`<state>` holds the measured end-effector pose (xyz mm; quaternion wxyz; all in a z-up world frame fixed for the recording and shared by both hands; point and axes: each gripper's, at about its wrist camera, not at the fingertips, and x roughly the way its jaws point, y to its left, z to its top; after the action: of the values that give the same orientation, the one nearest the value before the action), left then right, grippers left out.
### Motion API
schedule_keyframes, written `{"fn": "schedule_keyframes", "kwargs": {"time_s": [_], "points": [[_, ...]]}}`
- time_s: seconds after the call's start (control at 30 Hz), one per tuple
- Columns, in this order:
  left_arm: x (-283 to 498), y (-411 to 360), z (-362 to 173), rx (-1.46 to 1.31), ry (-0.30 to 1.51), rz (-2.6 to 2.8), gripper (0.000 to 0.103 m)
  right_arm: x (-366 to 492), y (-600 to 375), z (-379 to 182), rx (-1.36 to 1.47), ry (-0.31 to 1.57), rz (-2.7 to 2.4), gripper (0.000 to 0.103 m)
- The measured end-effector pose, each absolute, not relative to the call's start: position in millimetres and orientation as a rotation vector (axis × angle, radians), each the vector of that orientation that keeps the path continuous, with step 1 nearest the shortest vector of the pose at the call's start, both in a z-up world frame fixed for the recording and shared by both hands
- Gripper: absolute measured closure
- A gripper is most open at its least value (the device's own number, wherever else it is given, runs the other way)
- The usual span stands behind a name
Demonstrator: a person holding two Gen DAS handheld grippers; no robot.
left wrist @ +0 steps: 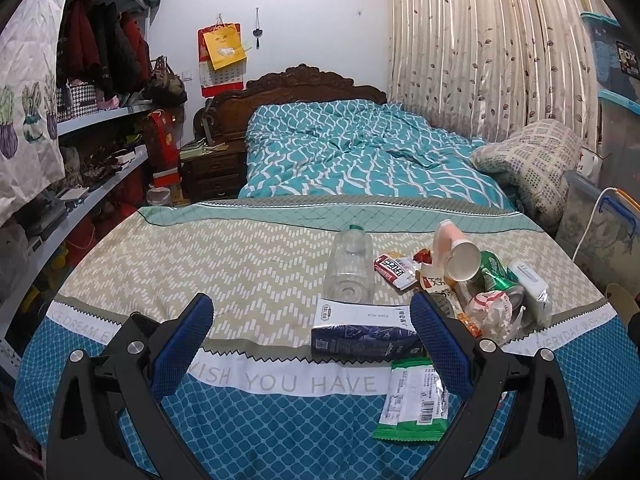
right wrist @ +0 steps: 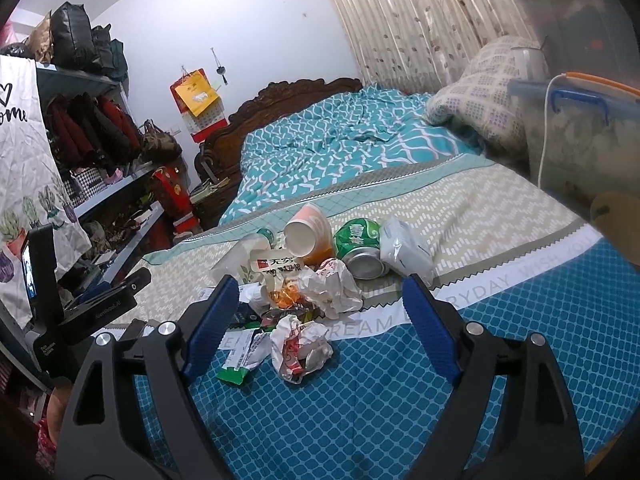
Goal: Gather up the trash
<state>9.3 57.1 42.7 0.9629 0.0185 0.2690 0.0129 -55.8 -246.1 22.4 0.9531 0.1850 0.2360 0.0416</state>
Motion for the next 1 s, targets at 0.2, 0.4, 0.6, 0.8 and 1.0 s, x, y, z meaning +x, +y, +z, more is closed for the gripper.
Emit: {"fn": "schedule_keyframes", "kwargs": {"time_s": [0.2, 0.4, 0.6, 0.8, 1.0], "points": [[9.9, 60.8, 39.8, 0.031, 0.548, 0.033, 0.009, -55.9, -246.0, 21.0, 0.370, 0.483, 0.090, 0.019], [9.4, 65.3, 38.6, 0.021, 0.539, 0.041, 0.009, -55.7, -244.3, 20.2, 0.367, 0.483, 0.093, 0.019], [8.7, 66.5, 38.0, 0.019, 0.534, 0.045, 0.009, -55.8, -242.6, 20.3, 0.366, 0.483, 0.094, 0.019], [7.7, 67.0, 37.4, 0.027, 0.529, 0.046, 0.009, -55.6, -242.6, 20.1, 0.365, 0.482, 0.095, 0.019], [4.7, 79.5, 30.3, -0.034, 0.521, 0.027, 0.009, -54.9, -239.2, 18.2, 0.348, 0.497, 0.105, 0.023]]}}
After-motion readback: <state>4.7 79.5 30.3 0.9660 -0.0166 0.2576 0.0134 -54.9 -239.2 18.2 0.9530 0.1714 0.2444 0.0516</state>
